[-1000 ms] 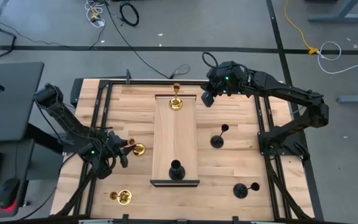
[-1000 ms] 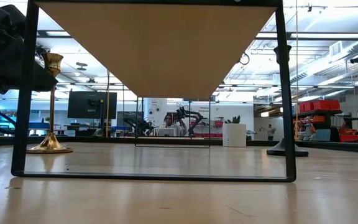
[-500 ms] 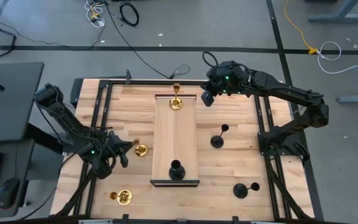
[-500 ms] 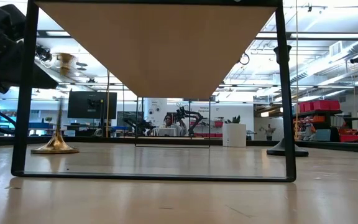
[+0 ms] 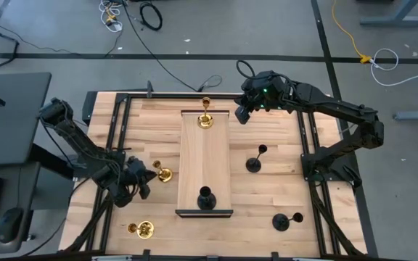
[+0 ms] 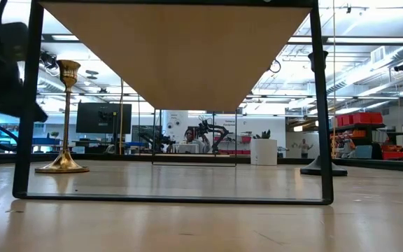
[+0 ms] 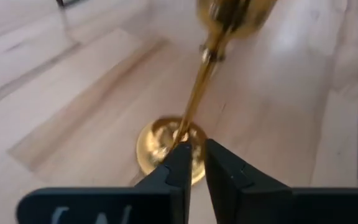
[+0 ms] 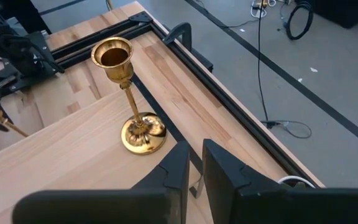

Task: Pick & Place candle stick holders
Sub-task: Put the top gold candle holder on the shelf aligned with the other gold candle holder

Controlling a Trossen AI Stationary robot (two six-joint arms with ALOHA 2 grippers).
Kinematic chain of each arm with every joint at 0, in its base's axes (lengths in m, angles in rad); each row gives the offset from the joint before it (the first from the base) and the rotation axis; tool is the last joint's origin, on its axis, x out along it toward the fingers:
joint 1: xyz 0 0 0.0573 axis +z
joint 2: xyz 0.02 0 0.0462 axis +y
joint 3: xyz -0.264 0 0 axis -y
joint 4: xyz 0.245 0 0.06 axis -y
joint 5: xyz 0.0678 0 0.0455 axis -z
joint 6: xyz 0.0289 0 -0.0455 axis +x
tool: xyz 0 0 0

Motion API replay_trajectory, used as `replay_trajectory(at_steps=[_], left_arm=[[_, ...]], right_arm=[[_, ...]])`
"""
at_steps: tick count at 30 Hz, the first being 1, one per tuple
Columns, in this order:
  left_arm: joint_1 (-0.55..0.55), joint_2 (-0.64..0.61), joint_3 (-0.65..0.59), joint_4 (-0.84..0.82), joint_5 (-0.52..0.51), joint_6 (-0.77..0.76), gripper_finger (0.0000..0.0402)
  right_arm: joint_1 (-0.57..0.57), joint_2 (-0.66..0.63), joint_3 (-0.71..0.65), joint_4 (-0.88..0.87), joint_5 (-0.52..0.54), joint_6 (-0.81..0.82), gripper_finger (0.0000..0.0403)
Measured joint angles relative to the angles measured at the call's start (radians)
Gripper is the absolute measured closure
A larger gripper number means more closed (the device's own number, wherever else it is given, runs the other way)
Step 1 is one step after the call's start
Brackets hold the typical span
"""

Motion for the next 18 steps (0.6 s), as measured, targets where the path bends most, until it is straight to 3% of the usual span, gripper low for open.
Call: replay_trajectory(at_steps=[6, 13, 18], left_arm=[[0.007, 0.000, 0.000, 0.044, -0.112, 0.027, 0.0285], [0.051, 0.000, 0.000, 0.077, -0.128, 0.044, 0.0200], [0.119, 0.000, 0.000, 0.159, -0.145, 0.157, 0.0170]], right_arm=[[0.000, 0.000, 0.000, 0.000, 0.000, 0.000, 0.0355], [0.000, 0.000, 0.000, 0.000, 0.000, 0.003, 0.0355], [0.000, 0.000, 0.000, 0.000, 0.000, 0.003, 0.0355]])
